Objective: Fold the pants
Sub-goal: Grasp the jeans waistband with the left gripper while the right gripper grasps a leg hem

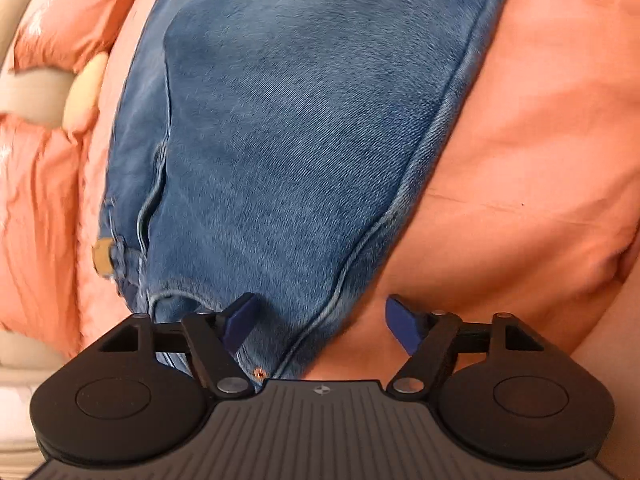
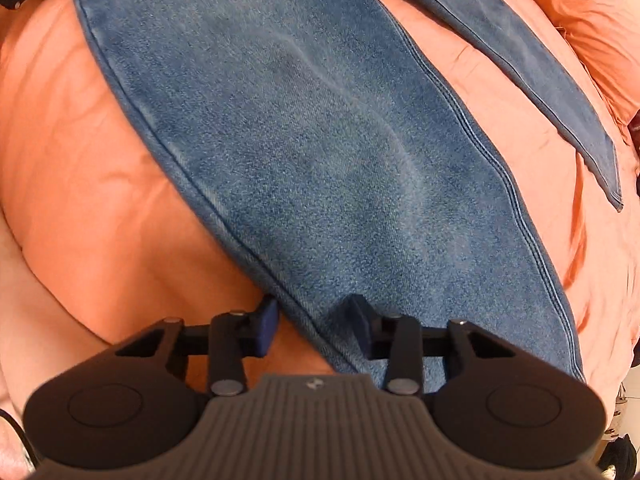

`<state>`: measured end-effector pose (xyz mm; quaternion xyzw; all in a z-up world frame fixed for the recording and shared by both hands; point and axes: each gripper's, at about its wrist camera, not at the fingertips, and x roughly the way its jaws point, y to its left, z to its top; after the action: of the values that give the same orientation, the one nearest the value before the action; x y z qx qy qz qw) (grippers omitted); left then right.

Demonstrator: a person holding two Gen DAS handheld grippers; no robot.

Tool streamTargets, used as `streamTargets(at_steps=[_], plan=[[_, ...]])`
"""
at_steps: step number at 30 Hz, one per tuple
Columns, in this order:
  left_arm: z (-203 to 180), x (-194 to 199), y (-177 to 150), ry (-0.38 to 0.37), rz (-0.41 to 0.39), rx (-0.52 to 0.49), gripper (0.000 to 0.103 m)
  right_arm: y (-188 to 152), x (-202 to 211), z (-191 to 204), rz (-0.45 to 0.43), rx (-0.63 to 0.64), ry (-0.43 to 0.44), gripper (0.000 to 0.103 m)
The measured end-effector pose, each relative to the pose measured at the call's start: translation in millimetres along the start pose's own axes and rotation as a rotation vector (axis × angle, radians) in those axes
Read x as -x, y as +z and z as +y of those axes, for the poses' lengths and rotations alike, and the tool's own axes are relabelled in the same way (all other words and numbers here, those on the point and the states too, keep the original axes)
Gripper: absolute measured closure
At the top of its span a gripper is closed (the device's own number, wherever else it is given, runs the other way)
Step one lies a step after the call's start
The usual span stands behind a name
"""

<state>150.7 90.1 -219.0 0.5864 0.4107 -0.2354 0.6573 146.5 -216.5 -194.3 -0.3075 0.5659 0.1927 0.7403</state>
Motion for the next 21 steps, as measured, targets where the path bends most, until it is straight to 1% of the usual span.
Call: streamTargets(at_steps=[1,2,4,6,8,9,10,12,13,14,15,17,18,19,20,21], plan=[[-3,-2,1,0.018,-0.002,-0.018,0.010,0,2,-1,-0.013,-0.004,0.006,0.086],[-4,-3,1,0.034,-0.001,-0.026,0.008,0,6,-2,-0.024,-0.014,0.005,0.090],[-5,-4,2,0.052,-0.003,-0.046,0.005,0,15,-9,-0.055,-0.046,0.004,0.093],[-7,-4,3,0.075,0.006,-0.046,0.006,0,27,-18,-0.101,-0.072,-0.007,0.095],[-6,-1,5,0.097,0.009,-0.040,0.032,3,39,-30,-0.139,-0.097,-0.016,0.096],[-6,-1,7,0.121,0.019,-0.043,0.053,5,44,-36,-0.152,-0.105,-0.017,0.096],[-4,0,8,0.130,0.023,-0.035,0.060,9,47,-40,-0.162,-0.107,-0.023,0.096],[8,8,13,0.115,0.008,0.036,0.074,15,49,-48,-0.181,-0.090,-0.052,0.096],[18,13,16,0.109,0.002,0.083,0.079,18,49,-50,-0.186,-0.083,-0.067,0.096],[31,20,18,0.106,-0.015,0.153,0.079,20,48,-54,-0.191,-0.084,-0.078,0.096],[48,27,19,0.105,-0.037,0.244,0.080,22,46,-58,-0.191,-0.087,-0.080,0.096],[85,44,20,0.086,-0.089,0.428,0.079,23,40,-67,-0.186,-0.096,-0.062,0.095],[100,52,22,0.075,-0.108,0.494,0.079,21,38,-70,-0.183,-0.102,-0.049,0.091],[112,57,26,0.076,-0.117,0.529,0.079,21,37,-74,-0.176,-0.103,-0.037,0.088],[121,61,32,0.085,-0.121,0.541,0.079,19,35,-78,-0.168,-0.102,-0.033,0.077],[129,63,38,0.095,-0.123,0.549,0.079,17,31,-85,-0.153,-0.099,-0.031,0.069]])
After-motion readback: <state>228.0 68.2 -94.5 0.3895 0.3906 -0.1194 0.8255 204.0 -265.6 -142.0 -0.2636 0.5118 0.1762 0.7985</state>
